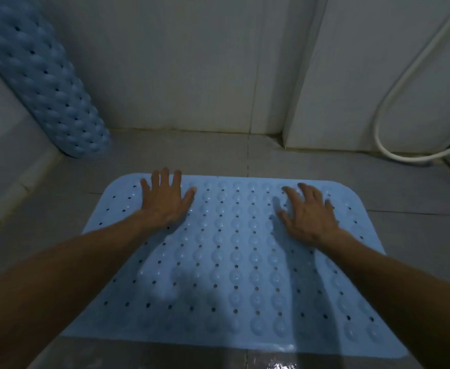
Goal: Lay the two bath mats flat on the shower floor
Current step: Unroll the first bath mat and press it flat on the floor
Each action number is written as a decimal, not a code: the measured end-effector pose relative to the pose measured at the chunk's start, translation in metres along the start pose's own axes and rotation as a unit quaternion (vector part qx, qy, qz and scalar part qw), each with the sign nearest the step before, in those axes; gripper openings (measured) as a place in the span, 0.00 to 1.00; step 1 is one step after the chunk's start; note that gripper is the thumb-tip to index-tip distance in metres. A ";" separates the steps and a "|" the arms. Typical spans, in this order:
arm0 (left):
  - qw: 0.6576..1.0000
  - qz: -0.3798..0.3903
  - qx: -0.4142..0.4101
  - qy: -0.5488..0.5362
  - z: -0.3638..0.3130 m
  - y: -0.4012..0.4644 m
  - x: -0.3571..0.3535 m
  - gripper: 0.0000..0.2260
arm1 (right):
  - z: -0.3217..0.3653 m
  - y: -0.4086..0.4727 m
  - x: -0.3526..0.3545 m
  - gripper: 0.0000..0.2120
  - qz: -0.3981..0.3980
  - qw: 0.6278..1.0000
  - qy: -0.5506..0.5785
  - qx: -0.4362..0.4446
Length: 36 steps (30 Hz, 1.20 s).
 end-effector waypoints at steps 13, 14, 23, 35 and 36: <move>0.998 0.050 0.025 -0.013 -0.014 -0.029 -0.075 0.32 | -0.010 -0.040 -0.070 0.33 0.021 0.996 0.009 -0.086; 0.998 0.049 0.026 -0.009 -0.015 -0.029 -0.075 0.32 | -0.011 -0.041 -0.070 0.33 0.019 0.996 0.008 -0.085; 0.991 0.131 0.011 -0.020 -0.021 -0.030 -0.067 0.32 | -0.013 -0.037 -0.067 0.33 0.031 0.996 0.010 -0.079; 0.961 0.235 -0.036 0.143 0.021 -0.064 0.022 0.34 | 0.089 -0.023 -0.030 0.31 0.025 0.995 0.066 0.067; 0.957 0.237 -0.051 0.160 0.025 -0.071 0.027 0.34 | 0.104 -0.022 -0.029 0.31 0.029 0.993 0.079 0.086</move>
Point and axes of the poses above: each hand's wrist, its own y-axis towards the middle knuckle, its own x-axis out of the back of the hand, z = x × y, the point moved 7 cm from there along y, towards the middle knuckle, and after that the axes turned 6 degrees about y, right-handed, at the moved point
